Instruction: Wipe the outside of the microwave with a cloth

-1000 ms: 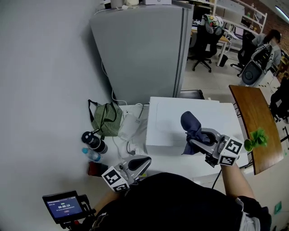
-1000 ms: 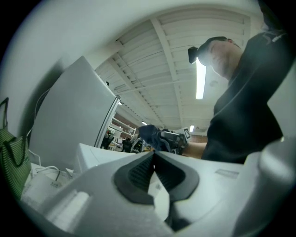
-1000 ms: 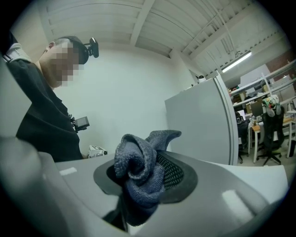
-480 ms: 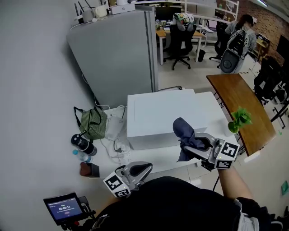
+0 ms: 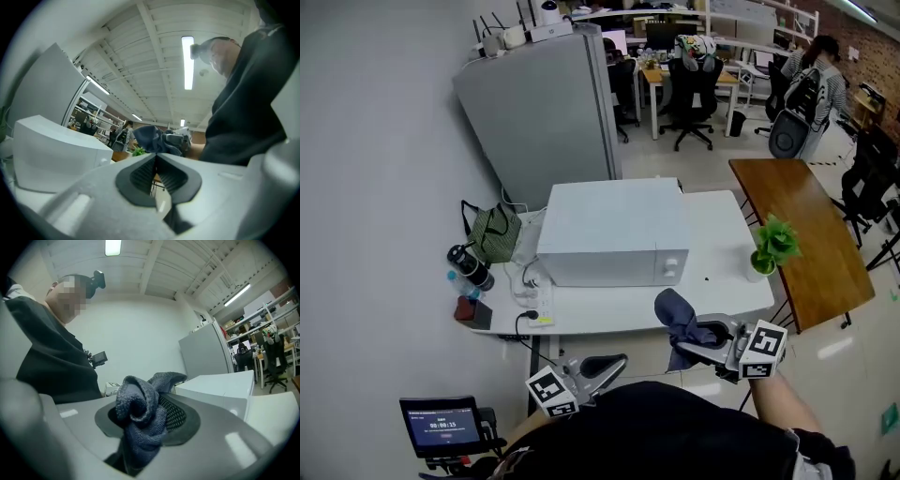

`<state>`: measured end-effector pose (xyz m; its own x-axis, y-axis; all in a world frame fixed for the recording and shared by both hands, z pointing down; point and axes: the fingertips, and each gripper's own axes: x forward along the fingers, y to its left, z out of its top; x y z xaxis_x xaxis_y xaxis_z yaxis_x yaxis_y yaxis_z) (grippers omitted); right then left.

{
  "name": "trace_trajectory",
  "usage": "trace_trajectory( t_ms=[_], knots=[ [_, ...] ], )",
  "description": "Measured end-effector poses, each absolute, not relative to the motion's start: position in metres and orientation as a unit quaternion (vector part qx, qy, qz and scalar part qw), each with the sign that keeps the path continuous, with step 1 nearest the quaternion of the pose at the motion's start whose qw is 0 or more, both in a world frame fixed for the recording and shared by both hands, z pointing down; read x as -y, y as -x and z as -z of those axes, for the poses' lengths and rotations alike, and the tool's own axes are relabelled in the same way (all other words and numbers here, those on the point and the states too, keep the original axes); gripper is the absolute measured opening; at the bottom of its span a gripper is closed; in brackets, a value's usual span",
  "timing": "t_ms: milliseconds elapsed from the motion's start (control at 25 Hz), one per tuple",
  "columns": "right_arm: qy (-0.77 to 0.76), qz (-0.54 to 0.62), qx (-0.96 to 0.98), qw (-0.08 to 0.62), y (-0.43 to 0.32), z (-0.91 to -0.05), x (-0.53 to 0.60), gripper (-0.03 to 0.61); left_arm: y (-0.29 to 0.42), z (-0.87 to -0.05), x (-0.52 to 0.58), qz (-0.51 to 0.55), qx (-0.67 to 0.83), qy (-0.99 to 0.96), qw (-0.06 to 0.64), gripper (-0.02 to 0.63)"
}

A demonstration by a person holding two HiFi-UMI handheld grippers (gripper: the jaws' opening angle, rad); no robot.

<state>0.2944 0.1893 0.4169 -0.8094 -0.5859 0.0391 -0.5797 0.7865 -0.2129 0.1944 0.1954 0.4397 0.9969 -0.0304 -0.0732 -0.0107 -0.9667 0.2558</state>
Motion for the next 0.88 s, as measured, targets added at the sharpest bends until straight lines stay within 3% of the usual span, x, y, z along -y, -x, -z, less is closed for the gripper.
trace_trajectory(
  t_ms=[200, 520, 880],
  knots=[
    [0.312, 0.109, -0.944, 0.022, -0.285, -0.414, -0.209, 0.144, -0.184, -0.439, -0.207, 0.036, -0.002, -0.992, 0.121, 0.003],
    [0.33, 0.108, -0.936, 0.053, -0.213, -0.396, -0.197, 0.144, -0.094, -0.423, -0.19, 0.049, 0.019, -0.994, 0.093, 0.003],
    [0.336, 0.09, -0.937, 0.033, -0.156, -0.397, -0.193, 0.14, -0.045, -0.415, -0.181, 0.063, 0.016, -0.995, 0.077, 0.003]
  ],
)
